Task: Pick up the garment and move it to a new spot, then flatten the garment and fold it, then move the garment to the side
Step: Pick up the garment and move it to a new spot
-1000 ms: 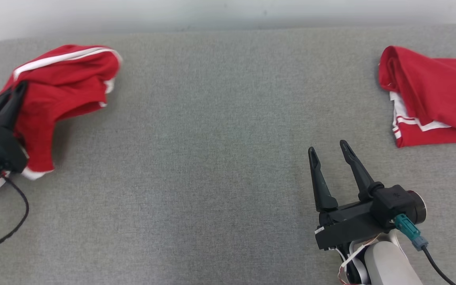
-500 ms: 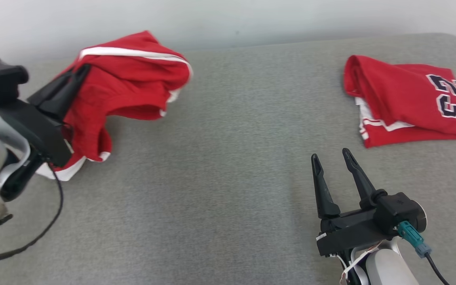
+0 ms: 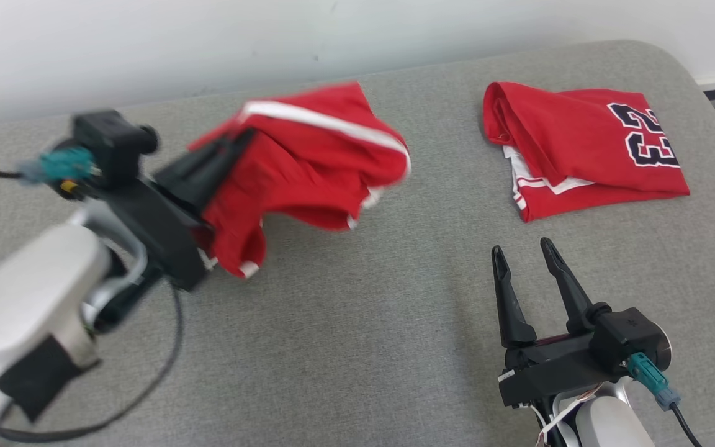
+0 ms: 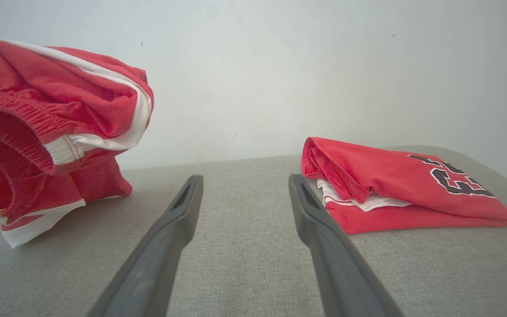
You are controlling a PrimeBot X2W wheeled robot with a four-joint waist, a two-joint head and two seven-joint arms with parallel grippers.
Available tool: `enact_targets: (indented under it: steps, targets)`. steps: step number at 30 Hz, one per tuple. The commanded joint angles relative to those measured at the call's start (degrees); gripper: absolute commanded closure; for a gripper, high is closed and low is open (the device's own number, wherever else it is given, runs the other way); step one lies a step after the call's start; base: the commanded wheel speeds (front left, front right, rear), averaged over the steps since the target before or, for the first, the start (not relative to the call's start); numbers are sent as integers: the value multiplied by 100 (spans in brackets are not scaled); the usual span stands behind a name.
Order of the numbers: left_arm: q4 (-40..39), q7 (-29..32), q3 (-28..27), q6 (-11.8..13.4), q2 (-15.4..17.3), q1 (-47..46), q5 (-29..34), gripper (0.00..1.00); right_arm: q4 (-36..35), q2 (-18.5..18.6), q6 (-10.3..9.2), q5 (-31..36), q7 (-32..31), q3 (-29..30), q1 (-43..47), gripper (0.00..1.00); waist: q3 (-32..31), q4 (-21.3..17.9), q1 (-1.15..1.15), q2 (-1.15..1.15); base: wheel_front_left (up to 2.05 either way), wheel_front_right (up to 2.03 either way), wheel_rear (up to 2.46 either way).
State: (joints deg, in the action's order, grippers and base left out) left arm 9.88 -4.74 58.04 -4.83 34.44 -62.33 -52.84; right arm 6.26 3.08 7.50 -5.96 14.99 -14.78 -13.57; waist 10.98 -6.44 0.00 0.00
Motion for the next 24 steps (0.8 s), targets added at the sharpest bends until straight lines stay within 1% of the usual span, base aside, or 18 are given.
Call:
enact_targets:
  steps: [1, 3, 8, 15, 18, 19, 20, 21, 24]
  targets:
    - [-23, -20, 56, 41, -114, 160, -38, 100, -27, -17, -1, -30, 25, 5, 25, 0, 10, -46, 0, 0, 0, 0, 0]
    - [38, -68, 104, 78, -249, 257, -72, 100, -29, -18, -1, -35, 25, 6, 18, 0, 23, -73, 0, 0, 0, 0, 0]
    - [372, -315, 138, 57, -672, 529, -309, 100, -41, -21, -1, -66, 25, -25, -27, 0, 81, -136, 0, 0, 0, 0, 0]
    - [1259, -815, 254, -3, -1263, 754, -145, 100, -47, -23, -1, -126, 25, -72, -76, 0, 170, -208, 0, 0, 0, 0, 0]
    - [1629, -963, 232, 5, -1438, 742, 75, 100, -43, -23, -1, -138, 25, -75, -95, 0, 209, -214, 0, 0, 0, 0, 0]
    - [1731, -993, 180, 16, -1509, 760, 118, 77, -37, -23, -1, -142, 25, -74, -100, 0, 218, -209, 0, 0, 0, 0, 0]
    - [1813, -1014, 143, 17, -1562, 779, 176, 67, -31, -23, -1, -147, 25, -70, -103, 0, 225, -203, 0, 0, 0, 0, 0]
    - [1882, -1031, 90, 13, -1607, 800, 222, 0, -27, -22, -1, -147, 25, -55, -101, 0, 226, -186, 0, 0, 0, 0, 0]
    - [1980, -1046, 8, -28, -1675, 852, 328, 0, -20, -22, -1, -139, 26, -32, -83, 0, 219, -143, 0, 0, 0, 0, 0]
